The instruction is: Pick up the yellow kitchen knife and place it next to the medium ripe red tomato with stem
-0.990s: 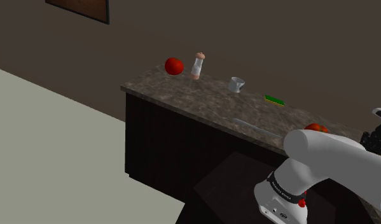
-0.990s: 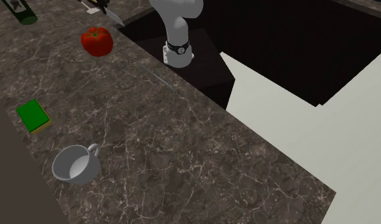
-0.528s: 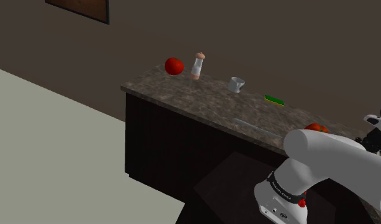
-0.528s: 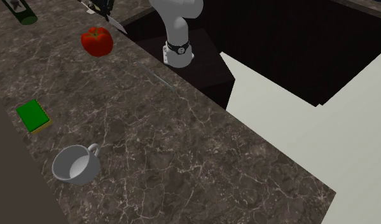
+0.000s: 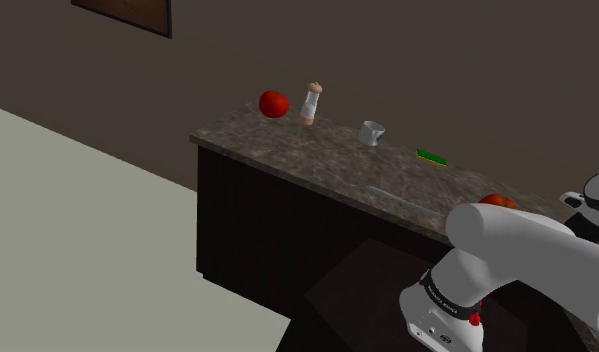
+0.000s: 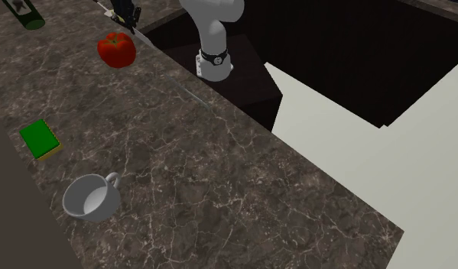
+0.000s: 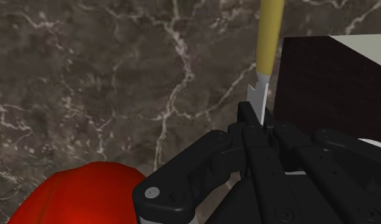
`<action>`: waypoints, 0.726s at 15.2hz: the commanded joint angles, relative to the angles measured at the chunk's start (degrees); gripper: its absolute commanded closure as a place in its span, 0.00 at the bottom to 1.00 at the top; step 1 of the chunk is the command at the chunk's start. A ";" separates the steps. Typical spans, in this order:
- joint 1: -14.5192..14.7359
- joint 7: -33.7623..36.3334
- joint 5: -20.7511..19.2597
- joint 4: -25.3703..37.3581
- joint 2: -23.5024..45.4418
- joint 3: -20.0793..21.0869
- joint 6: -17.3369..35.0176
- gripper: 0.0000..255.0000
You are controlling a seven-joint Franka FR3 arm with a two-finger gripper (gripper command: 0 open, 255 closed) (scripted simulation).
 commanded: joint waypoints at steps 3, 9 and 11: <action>0.05 0.10 -0.27 -0.14 0.04 -0.30 0.24 1.00; 0.05 0.09 -0.26 -0.13 0.04 -0.29 0.23 0.00; 0.05 0.09 -0.26 -0.13 0.04 -0.29 0.23 0.00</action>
